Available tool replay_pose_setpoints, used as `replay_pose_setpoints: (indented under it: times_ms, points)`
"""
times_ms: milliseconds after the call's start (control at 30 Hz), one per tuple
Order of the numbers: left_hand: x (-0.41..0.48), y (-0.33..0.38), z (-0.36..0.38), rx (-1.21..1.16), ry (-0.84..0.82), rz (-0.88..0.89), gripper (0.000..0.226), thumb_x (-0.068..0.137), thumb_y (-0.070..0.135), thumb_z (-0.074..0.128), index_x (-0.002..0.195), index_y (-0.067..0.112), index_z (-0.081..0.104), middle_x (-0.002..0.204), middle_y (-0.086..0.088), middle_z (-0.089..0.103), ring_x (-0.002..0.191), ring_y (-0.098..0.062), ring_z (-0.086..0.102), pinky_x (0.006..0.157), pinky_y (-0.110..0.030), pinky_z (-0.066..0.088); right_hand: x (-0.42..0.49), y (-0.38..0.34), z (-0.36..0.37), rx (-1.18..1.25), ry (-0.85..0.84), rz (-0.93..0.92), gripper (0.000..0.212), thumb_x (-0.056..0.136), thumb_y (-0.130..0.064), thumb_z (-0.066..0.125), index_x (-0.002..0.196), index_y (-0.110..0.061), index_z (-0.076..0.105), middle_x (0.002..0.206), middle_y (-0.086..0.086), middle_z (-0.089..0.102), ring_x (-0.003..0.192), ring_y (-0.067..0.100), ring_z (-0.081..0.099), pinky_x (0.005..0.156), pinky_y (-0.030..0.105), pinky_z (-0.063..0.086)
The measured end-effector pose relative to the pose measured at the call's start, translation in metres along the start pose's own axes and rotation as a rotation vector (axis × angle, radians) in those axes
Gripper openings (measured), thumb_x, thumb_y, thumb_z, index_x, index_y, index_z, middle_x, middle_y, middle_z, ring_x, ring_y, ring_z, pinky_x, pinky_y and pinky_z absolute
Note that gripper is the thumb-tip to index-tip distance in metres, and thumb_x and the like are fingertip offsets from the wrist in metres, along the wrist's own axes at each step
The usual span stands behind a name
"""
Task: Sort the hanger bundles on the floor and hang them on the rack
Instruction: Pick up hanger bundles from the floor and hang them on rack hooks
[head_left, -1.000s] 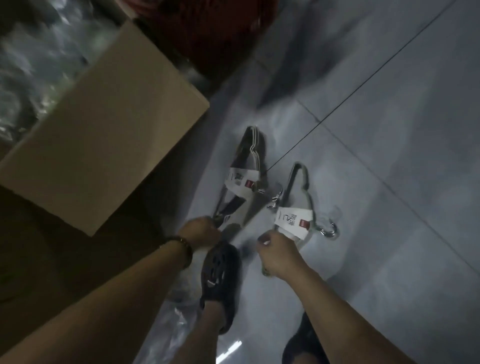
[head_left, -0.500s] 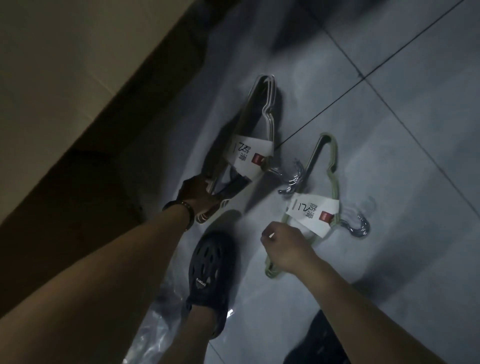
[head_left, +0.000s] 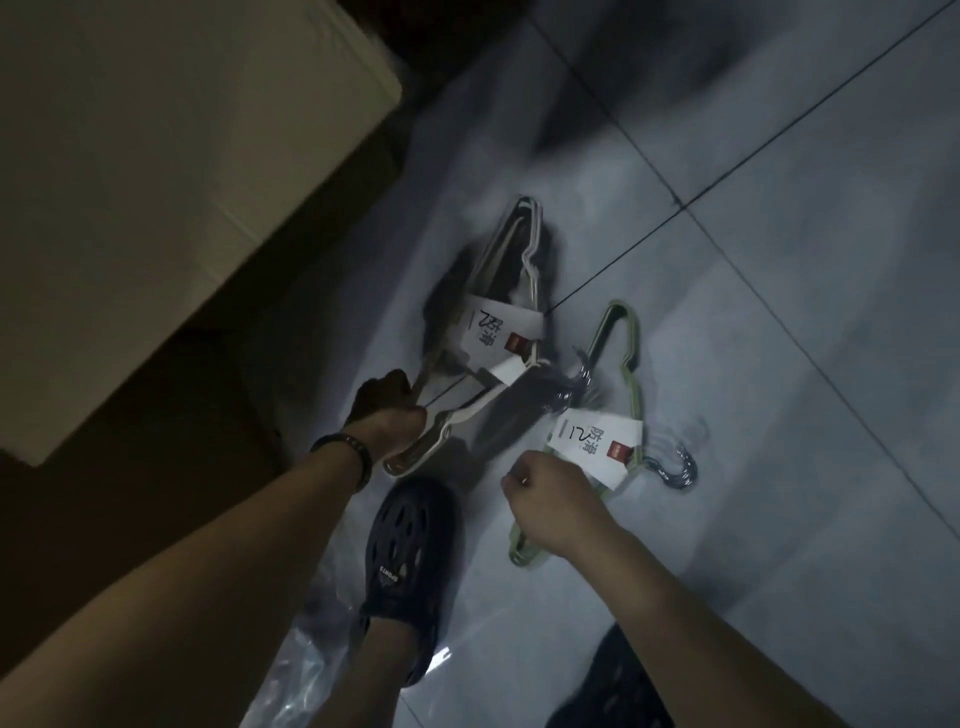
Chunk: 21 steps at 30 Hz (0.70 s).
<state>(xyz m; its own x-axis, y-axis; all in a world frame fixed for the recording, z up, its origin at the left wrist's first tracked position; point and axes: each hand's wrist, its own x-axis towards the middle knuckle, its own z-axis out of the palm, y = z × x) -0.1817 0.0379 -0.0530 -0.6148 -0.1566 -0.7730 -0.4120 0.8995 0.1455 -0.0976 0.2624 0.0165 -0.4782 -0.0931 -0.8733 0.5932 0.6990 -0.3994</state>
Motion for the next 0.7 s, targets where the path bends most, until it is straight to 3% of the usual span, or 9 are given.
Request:
replay_pose_setpoints:
  times_ms: [100, 233, 367, 467, 533, 600, 700]
  points:
    - [-0.030, 0.014, -0.017, -0.052, 0.080, 0.011, 0.016, 0.085, 0.021, 0.062, 0.087, 0.021, 0.045, 0.097, -0.015, 0.059, 0.079, -0.032, 0.062, 0.068, -0.036, 0.052, -0.029, -0.011, -0.013, 0.073, 0.003, -0.009, 0.018, 0.103, -0.035, 0.054, 0.097, -0.021, 0.063, 0.099, 0.002, 0.067, 0.089, 0.023, 0.063, 0.072, 0.033, 0.050]
    - [-0.088, 0.056, -0.060, -0.084, 0.206, 0.088, 0.014, 0.080, 0.014, 0.059, 0.085, 0.021, 0.047, 0.096, -0.012, 0.054, 0.076, -0.031, 0.056, 0.064, -0.035, 0.047, -0.084, -0.027, -0.044, 0.155, 0.079, -0.016, 0.023, 0.101, -0.034, 0.055, 0.090, -0.015, 0.062, 0.095, 0.003, 0.068, 0.090, 0.024, 0.063, 0.076, 0.035, 0.050]
    - [-0.167, 0.082, -0.106, -0.190, 0.180, 0.073, 0.015, 0.079, 0.006, 0.058, 0.090, 0.016, 0.056, 0.092, -0.012, 0.059, 0.083, -0.034, 0.059, 0.076, -0.053, 0.060, -0.153, -0.050, -0.088, 0.276, 0.177, -0.055, 0.017, 0.102, -0.030, 0.056, 0.089, -0.022, 0.064, 0.083, -0.003, 0.071, 0.063, 0.002, 0.066, 0.054, 0.015, 0.047]
    - [-0.248, 0.096, -0.134, -0.259, 0.157, 0.086, 0.014, 0.080, 0.015, 0.063, 0.089, 0.018, 0.054, 0.096, -0.008, 0.056, 0.086, -0.032, 0.058, 0.078, -0.056, 0.059, -0.211, -0.073, -0.128, 0.354, 0.315, -0.084, 0.007, 0.101, -0.030, 0.060, 0.100, -0.025, 0.065, 0.092, -0.011, 0.070, 0.079, 0.002, 0.067, 0.070, 0.021, 0.054]
    - [-0.307, 0.103, -0.155, -0.268, 0.145, 0.054, 0.022, 0.082, 0.016, 0.072, 0.092, 0.025, 0.054, 0.101, -0.001, 0.051, 0.089, -0.023, 0.056, 0.081, -0.050, 0.058, -0.258, -0.094, -0.155, 0.391, 0.473, -0.099, 0.004, 0.101, -0.028, 0.063, 0.105, -0.027, 0.062, 0.097, -0.015, 0.067, 0.086, 0.002, 0.066, 0.070, 0.014, 0.051]
    - [-0.363, 0.122, -0.188, -0.302, 0.135, 0.043, 0.034, 0.075, 0.029, 0.082, 0.097, 0.031, 0.056, 0.104, 0.005, 0.054, 0.090, -0.016, 0.059, 0.081, -0.046, 0.060, -0.307, -0.112, -0.185, 0.447, 0.670, -0.126, 0.014, 0.098, -0.025, 0.068, 0.109, -0.026, 0.059, 0.104, -0.010, 0.067, 0.094, 0.007, 0.068, 0.072, 0.012, 0.054]
    - [-0.445, 0.153, -0.240, -0.376, 0.131, 0.155, 0.057, 0.063, 0.042, 0.089, 0.109, 0.040, 0.056, 0.104, 0.011, 0.059, 0.092, -0.010, 0.063, 0.084, -0.042, 0.060, -0.383, -0.142, -0.229, 0.512, 0.686, -0.100, 0.041, 0.096, -0.035, 0.072, 0.129, -0.021, 0.052, 0.129, 0.002, 0.061, 0.113, 0.014, 0.064, 0.074, 0.007, 0.048]
